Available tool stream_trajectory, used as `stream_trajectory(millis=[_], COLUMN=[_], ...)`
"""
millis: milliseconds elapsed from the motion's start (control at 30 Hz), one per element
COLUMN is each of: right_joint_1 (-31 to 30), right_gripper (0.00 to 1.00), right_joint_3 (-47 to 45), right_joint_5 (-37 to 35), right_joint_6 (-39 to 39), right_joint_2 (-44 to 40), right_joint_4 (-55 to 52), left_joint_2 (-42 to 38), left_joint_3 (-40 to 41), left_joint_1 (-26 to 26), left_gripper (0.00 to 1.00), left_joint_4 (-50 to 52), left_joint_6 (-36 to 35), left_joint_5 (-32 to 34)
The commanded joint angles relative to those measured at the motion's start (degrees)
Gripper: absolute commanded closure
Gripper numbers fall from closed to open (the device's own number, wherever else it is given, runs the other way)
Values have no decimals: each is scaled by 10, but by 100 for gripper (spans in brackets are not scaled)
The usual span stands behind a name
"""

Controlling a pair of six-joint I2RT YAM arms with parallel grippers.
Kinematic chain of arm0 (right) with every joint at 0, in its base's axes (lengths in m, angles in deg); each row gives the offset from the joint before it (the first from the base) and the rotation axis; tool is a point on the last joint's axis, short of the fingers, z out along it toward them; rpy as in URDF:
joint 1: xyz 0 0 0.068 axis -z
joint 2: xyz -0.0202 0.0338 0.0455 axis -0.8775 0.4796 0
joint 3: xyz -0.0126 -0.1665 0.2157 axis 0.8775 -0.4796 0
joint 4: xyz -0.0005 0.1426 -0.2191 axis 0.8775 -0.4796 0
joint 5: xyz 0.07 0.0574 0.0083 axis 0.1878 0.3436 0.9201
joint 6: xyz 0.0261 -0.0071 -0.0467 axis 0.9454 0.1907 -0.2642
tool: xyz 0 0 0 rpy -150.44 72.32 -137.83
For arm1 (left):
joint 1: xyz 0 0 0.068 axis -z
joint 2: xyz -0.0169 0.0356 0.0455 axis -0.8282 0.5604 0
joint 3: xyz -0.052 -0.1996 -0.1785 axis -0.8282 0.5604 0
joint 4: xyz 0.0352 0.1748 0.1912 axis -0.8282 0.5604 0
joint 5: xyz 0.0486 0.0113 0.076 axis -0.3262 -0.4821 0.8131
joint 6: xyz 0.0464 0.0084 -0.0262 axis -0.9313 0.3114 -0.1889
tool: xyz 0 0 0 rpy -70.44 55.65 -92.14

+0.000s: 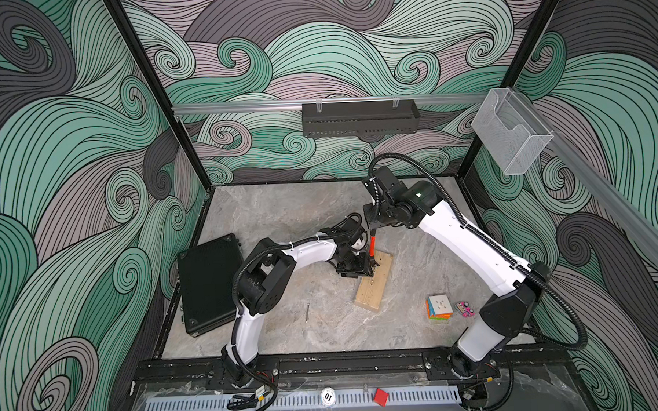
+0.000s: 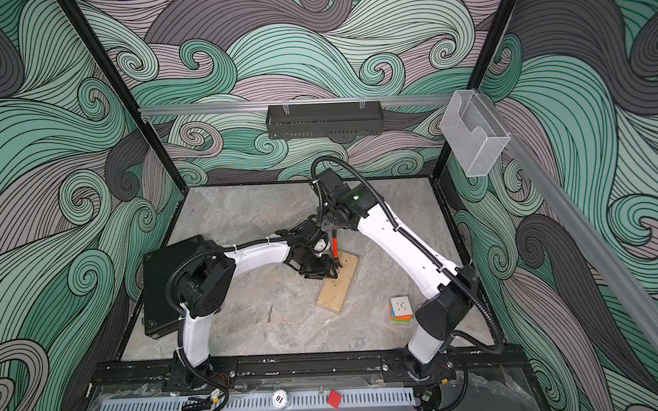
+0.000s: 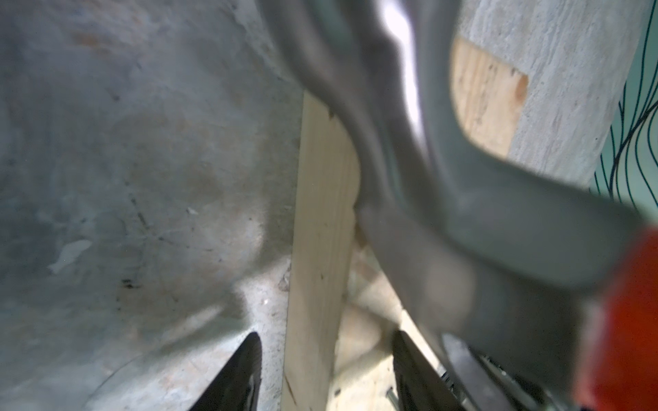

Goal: Use a claw hammer to pull out a nail
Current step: Remove the nail from the mounting plate.

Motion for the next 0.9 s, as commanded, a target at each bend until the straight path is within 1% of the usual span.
stream_trajectory(millis=[0,167,300,867], right_joint_1=[1,1,1,1], right_gripper=[100,100,100,100], right_joint_3=[79,106,109,99], right_joint_5=[-29,-52,-71,-81], right_joint_6=[-28,-49,-62,-69], right_joint_2=[-39,-63,-80,-87], right_joint_4=[40,41,49,58], left_joint_2=[78,81,81,56], left_joint_3=[44,44,41,28], left_joint_1=[7,8,8,8], left_gripper=[44,44,44,44], left_joint_4=[129,129,128,118], left_joint_6=[1,5,6,0], left_joint_5=[145,145,143,123])
